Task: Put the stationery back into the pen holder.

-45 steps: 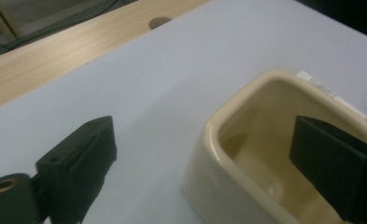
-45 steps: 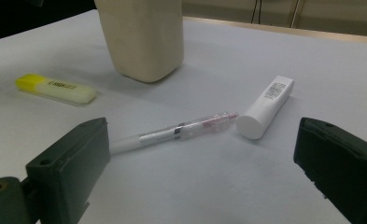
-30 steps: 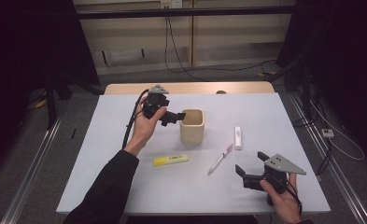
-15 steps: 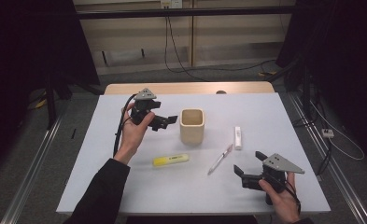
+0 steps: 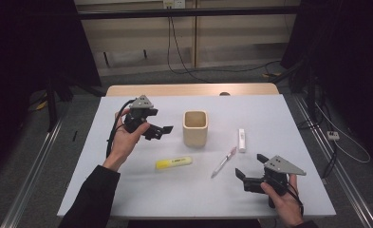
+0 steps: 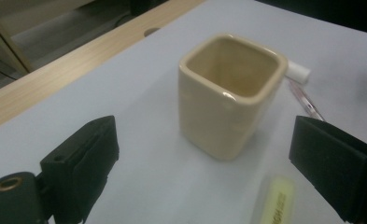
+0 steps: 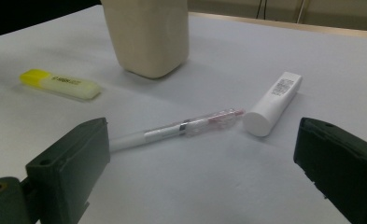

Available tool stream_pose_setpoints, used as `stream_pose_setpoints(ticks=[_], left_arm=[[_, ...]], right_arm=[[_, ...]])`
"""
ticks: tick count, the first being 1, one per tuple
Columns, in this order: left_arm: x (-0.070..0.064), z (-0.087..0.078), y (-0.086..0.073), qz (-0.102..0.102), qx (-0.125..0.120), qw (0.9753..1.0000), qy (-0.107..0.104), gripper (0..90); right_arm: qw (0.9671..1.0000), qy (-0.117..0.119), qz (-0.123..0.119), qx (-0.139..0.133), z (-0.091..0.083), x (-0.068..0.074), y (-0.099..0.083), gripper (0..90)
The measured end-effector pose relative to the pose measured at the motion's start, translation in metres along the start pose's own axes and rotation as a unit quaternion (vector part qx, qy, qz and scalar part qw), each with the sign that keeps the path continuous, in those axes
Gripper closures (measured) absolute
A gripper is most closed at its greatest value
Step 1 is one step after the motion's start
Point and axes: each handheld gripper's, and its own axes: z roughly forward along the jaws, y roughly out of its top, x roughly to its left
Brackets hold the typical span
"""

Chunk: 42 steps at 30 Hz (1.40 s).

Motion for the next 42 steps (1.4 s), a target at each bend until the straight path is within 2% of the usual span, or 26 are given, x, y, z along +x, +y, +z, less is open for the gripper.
stream_pose_setpoints(ticks=[3,5,8,10,13,14,16,18,20,21,22,23,24,26,27,29,30,33,34,37,39,41,42], left_arm=[[-0.003,-0.004,-0.006,0.012,0.007,0.9999,0.003,8.0],[-0.003,-0.006,-0.010,0.009,0.015,0.9998,0.005,8.2],[-0.004,-0.004,-0.016,-0.002,0.023,0.9995,0.021,13.1],[-0.002,-0.003,-0.021,-0.009,0.028,0.9995,0.013,12.8],[-0.002,0.000,-0.024,-0.024,0.053,0.9983,-0.003,12.2],[-0.006,0.000,-0.024,-0.019,0.067,0.9975,0.014,12.2],[-0.012,-0.003,-0.025,0.000,0.072,0.9974,0.005,12.1],[-0.020,-0.006,-0.026,0.005,0.074,0.9972,-0.009,12.0],[-0.024,-0.008,-0.029,0.024,0.082,0.9962,-0.017,11.4],[-0.026,-0.007,-0.031,0.026,0.082,0.9961,-0.020,11.2],[-0.026,-0.006,-0.033,0.030,0.089,0.9953,-0.022,11.5],[-0.027,-0.005,-0.034,0.034,0.102,0.9941,-0.010,12.1],[-0.025,-0.003,-0.037,0.031,0.103,0.9939,-0.027,12.8],[-0.024,-0.001,-0.041,0.020,0.111,0.9929,-0.038,13.3],[-0.024,0.000,-0.043,0.023,0.115,0.9922,-0.043,13.3],[-0.022,0.000,-0.046,0.029,0.123,0.9896,-0.068,10.3],[-0.022,0.001,-0.048,0.028,0.122,0.9893,-0.074,9.1],[-0.022,0.002,-0.049,0.044,0.150,0.9850,-0.072,10.0],[-0.023,0.003,-0.050,0.046,0.152,0.9845,-0.073,10.4],[-0.025,0.008,-0.052,0.059,0.176,0.9782,-0.092,15.2],[-0.028,0.011,-0.053,0.072,0.190,0.9747,-0.094,19.0],[-0.029,0.015,-0.054,0.080,0.199,0.9718,-0.099,23.8],[-0.031,0.016,-0.055,0.082,0.201,0.9713,-0.097,26.4]], right_arm=[[1.0000,0.003,0.000,-0.002,-0.001,0.000,0.000,3.5],[1.0000,0.003,0.001,-0.001,0.000,-0.001,0.000,3.5],[1.0000,0.002,0.003,0.002,0.001,0.000,0.000,3.5],[1.0000,0.002,0.001,0.002,0.001,0.001,0.001,3.5],[1.0000,0.003,-0.001,0.003,0.002,0.001,0.001,3.5],[1.0000,0.004,0.000,0.003,0.002,0.001,0.001,3.5],[1.0000,0.004,0.000,0.003,0.002,0.000,0.000,3.5],[1.0000,0.003,0.002,0.002,0.001,0.000,0.000,3.5],[1.0000,0.004,0.002,0.002,0.002,0.000,0.001,3.5],[1.0000,0.004,0.001,0.002,0.002,0.001,0.001,3.5],[1.0000,0.004,0.000,0.002,0.002,0.001,0.001,3.5],[1.0000,0.004,0.000,0.003,0.002,0.001,0.001,3.5],[1.0000,0.005,-0.002,0.003,0.002,0.002,0.001,3.5],[1.0000,0.006,-0.004,0.003,0.002,0.002,0.001,3.5],[1.0000,0.006,-0.004,0.003,0.002,0.002,0.001,3.5],[1.0000,0.007,-0.003,0.003,0.001,0.002,0.001,3.5],[1.0000,0.007,-0.004,0.003,0.001,0.002,0.001,3.5],[0.9999,0.009,-0.005,0.002,0.001,0.002,0.001,3.5],[0.9999,0.008,-0.005,0.003,0.001,0.002,0.001,3.5],[0.9999,0.008,-0.006,0.003,0.002,0.002,0.001,3.5],[0.9999,0.007,-0.007,0.004,0.002,0.003,0.001,3.5],[0.9999,0.009,-0.008,0.003,0.002,0.004,0.001,3.5],[0.9999,0.010,-0.010,0.004,0.002,0.004,0.001,3.5]])
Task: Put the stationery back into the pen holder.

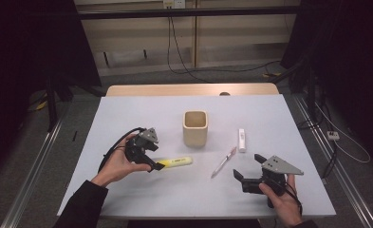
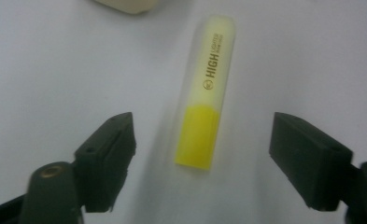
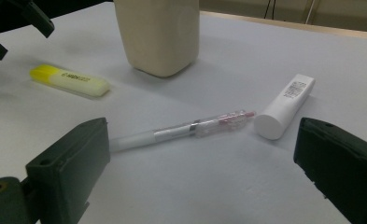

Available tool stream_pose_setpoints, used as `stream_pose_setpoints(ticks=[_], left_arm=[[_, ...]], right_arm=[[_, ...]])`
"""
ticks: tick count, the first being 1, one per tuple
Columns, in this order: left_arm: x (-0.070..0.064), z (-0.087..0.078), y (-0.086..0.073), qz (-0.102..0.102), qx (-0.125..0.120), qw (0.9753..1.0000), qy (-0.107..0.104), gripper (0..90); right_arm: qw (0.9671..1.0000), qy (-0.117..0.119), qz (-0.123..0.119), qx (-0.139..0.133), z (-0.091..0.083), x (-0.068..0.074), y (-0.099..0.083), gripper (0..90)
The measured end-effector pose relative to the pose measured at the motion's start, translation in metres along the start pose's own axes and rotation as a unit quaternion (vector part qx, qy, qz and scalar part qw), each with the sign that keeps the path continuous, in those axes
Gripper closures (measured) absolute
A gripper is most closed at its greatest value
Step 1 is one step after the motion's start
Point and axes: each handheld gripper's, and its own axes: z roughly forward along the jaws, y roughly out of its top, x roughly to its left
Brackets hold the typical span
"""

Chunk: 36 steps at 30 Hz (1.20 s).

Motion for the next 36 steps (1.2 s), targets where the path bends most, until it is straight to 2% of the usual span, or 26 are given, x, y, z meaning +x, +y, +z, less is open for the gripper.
stream_pose_setpoints(ticks=[3,5,6,10,12,14,16,17,19,22,26,31,36], left_arm=[[-0.002,0.006,0.002,0.003,0.007,1.0000,-0.003,28.8],[-0.002,0.009,0.003,0.018,0.016,0.9997,0.003,34.8],[-0.004,0.011,0.003,0.015,0.013,0.9998,0.002,36.4],[-0.007,0.019,0.006,0.027,0.027,0.9993,-0.004,40.4],[-0.006,0.021,0.006,0.036,0.042,0.9984,-0.007,43.4],[-0.005,0.024,0.005,0.030,0.043,0.9986,0.000,45.2],[-0.003,0.026,0.006,0.035,0.045,0.9983,-0.009,48.5],[-0.004,0.028,0.006,0.029,0.043,0.9986,-0.011,48.6],[-0.003,0.030,0.006,0.033,0.051,0.9981,-0.008,48.7],[-0.002,0.034,0.005,0.029,0.059,0.9978,-0.009,51.6],[-0.002,0.034,0.006,0.029,0.061,0.9977,-0.007,52.5],[0.000,0.034,0.006,0.026,0.061,0.9977,-0.015,54.3],[0.000,0.034,0.008,0.029,0.069,0.9971,-0.011,57.7]], right_arm=[[1.0000,0.000,0.001,0.000,0.000,-0.001,0.000,3.5],[1.0000,0.000,0.003,0.000,0.000,-0.002,-0.001,3.5],[1.0000,-0.001,0.005,-0.001,0.000,-0.002,-0.001,3.5],[1.0000,0.001,0.001,-0.001,0.000,-0.001,-0.001,3.5],[1.0000,0.001,0.002,0.000,-0.001,-0.001,-0.001,3.5],[1.0000,0.000,0.004,-0.002,-0.002,-0.001,-0.001,3.5],[1.0000,-0.001,0.005,-0.002,-0.002,-0.002,-0.001,3.5],[1.0000,-0.001,0.005,-0.002,-0.002,-0.002,-0.001,3.5],[1.0000,0.000,0.004,-0.001,-0.001,-0.001,-0.001,3.5],[1.0000,0.002,0.002,-0.001,-0.001,-0.001,-0.001,3.5],[1.0000,0.002,0.002,0.000,-0.001,-0.001,-0.001,3.5],[1.0000,0.001,0.004,0.000,-0.001,-0.001,-0.001,3.5],[1.0000,0.003,0.002,0.000,-0.001,-0.001,-0.001,3.5]])
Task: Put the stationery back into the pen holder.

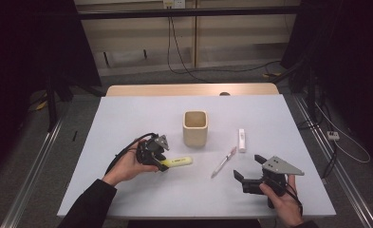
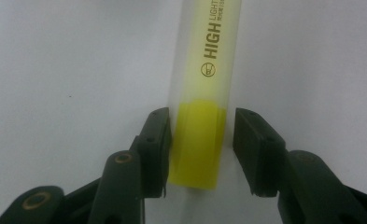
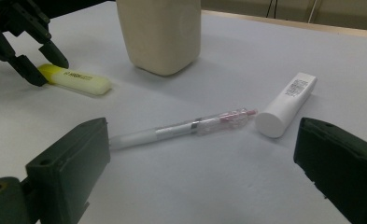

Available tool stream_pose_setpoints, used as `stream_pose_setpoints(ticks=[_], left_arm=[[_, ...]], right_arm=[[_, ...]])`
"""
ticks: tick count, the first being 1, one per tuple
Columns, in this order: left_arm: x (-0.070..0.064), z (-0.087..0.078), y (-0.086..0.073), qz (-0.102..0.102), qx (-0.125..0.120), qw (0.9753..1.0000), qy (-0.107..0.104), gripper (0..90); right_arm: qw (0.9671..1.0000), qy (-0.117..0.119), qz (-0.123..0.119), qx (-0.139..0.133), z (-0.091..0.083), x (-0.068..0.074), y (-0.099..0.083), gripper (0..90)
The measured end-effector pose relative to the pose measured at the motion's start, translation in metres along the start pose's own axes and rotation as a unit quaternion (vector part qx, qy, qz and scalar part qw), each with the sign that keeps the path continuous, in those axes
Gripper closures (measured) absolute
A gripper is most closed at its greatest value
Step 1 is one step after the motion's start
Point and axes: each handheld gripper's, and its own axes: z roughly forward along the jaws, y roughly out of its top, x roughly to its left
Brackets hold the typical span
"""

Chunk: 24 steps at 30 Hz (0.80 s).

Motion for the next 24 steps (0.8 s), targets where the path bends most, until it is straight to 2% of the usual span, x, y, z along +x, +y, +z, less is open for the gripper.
stream_pose_setpoints(ticks=[4,9,20,24], left_arm=[[-0.0001,0.0000,0.0016,0.010,0.005,0.9999,0.000,63.1],[-0.0014,-0.0001,0.0012,0.008,0.003,1.0000,0.000,66.9],[-0.0017,-0.0019,-0.0008,0.001,-0.002,1.0000,0.001,67.1],[-0.0021,-0.0016,-0.0023,-0.002,-0.012,0.9999,0.006,67.2]], right_arm=[[1.0000,0.001,-0.001,0.000,-0.0001,0.0002,-0.0001,3.5],[1.0000,0.001,-0.001,0.001,-0.0004,0.0005,-0.0001,3.5],[1.0000,0.001,-0.004,0.003,0.0001,0.0007,-0.0003,3.5],[1.0000,0.002,-0.005,0.003,0.0001,0.0010,-0.0003,3.5]])
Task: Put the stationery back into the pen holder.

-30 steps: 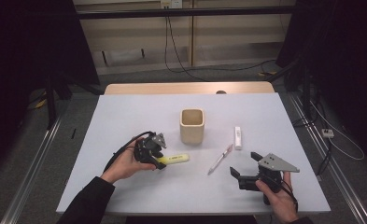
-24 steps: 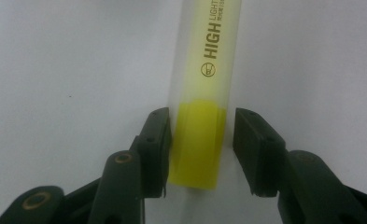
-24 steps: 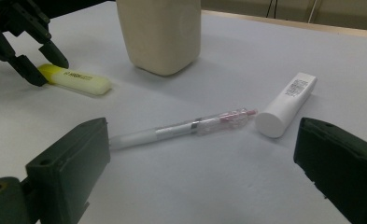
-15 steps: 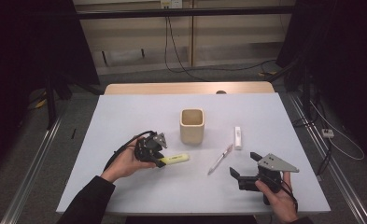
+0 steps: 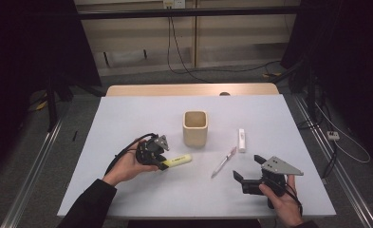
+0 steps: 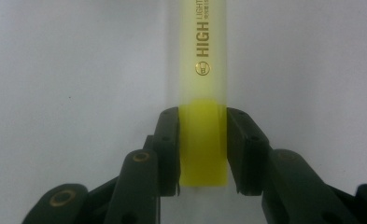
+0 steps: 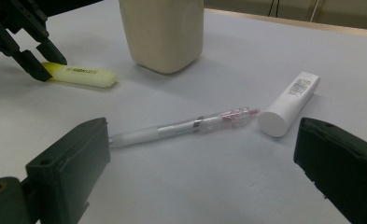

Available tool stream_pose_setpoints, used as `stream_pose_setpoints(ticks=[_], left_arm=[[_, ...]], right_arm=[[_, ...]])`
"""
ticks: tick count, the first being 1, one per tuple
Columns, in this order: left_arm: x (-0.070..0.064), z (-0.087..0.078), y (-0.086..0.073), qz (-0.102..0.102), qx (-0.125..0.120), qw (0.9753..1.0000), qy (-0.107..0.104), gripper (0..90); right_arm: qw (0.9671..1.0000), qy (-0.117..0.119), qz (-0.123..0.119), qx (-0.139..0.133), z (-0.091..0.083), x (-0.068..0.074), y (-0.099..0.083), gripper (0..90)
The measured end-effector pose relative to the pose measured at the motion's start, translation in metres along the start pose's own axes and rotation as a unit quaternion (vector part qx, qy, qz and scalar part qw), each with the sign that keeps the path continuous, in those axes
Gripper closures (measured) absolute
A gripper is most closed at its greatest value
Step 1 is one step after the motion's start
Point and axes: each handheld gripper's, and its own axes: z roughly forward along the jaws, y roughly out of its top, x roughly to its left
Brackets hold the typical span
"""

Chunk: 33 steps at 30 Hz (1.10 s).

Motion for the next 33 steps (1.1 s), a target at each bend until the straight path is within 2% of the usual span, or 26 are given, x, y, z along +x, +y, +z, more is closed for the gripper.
stream_pose_setpoints(ticks=[4,6,8,11,17,19,20,22,24,33], left_arm=[[0.000,-0.003,0.001,-0.009,0.005,0.9999,0.001,67.1],[-0.001,-0.005,0.000,-0.018,-0.008,0.9998,-0.006,67.2],[-0.003,-0.009,0.002,-0.019,-0.015,0.9997,0.002,67.2],[-0.006,-0.013,0.003,-0.021,-0.029,0.9994,-0.004,67.1],[-0.010,-0.017,0.005,-0.022,-0.042,0.9988,-0.009,67.1],[-0.012,-0.018,0.006,-0.028,-0.046,0.9985,-0.013,67.1],[-0.012,-0.018,0.007,-0.019,-0.041,0.9989,-0.011,67.1],[-0.014,-0.019,0.009,-0.020,-0.042,0.9989,-0.012,67.1],[-0.016,-0.019,0.011,-0.024,-0.045,0.9986,-0.011,67.1],[-0.023,-0.019,0.017,-0.015,-0.053,0.9982,-0.024,67.1]], right_arm=[[1.0000,0.000,-0.001,0.000,0.000,0.000,0.000,3.5],[1.0000,0.000,-0.001,0.000,0.000,0.000,0.000,3.5],[1.0000,0.000,-0.001,0.000,0.000,0.000,0.000,3.5],[1.0000,-0.004,-0.005,-0.004,-0.001,0.001,0.001,3.5],[1.0000,-0.001,-0.007,-0.005,-0.001,0.003,0.001,3.5],[0.9999,0.000,-0.009,-0.004,0.000,0.005,0.001,3.5],[1.0000,0.002,-0.007,-0.005,0.000,0.005,0.002,3.5],[0.9999,0.005,0.000,-0.011,0.000,0.008,0.002,3.5],[0.9999,0.008,-0.007,-0.009,0.000,0.010,0.003,3.5],[0.9995,0.020,-0.023,-0.008,0.010,0.019,0.007,3.3]])
